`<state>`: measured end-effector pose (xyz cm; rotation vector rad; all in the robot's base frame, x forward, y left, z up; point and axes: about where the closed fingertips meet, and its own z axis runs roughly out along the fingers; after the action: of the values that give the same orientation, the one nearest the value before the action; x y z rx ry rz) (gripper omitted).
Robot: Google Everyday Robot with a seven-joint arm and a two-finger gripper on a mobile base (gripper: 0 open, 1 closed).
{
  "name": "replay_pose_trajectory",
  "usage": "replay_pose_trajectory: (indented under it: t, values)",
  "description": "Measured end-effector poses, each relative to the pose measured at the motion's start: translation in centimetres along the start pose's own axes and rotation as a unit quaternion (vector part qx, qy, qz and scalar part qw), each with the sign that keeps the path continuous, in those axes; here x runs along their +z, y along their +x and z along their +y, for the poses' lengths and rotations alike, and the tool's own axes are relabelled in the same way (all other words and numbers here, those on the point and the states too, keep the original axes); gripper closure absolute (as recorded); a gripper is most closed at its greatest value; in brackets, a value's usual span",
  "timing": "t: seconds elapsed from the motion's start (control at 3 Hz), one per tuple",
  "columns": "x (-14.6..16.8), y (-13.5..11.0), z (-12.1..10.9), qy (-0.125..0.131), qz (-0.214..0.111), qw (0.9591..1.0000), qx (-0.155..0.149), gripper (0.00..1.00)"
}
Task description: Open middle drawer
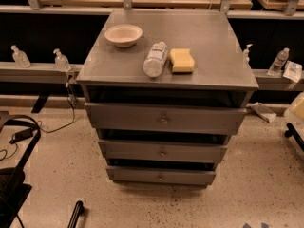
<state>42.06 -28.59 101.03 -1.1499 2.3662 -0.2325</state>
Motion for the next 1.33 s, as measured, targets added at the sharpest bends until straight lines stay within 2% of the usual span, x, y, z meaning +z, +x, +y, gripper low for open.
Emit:
replay_pose_trajectory:
  t: [0.33, 0.67, 1.0, 1.33]
  values:
    - [0.2, -0.2, 0.1, -0.002, -0.004, 1.0, -0.002, 0.0]
    - [2.0, -0.2, 0.8, -0.008, -0.017, 0.9998, 0.001, 0.0]
    - [8.1, 0.1, 5.2, -0.054, -0.067, 0.9963, 0.003, 0.0]
    - [17.3, 1.7, 10.3, -0.08, -0.107, 0.9911, 0.009, 0.0]
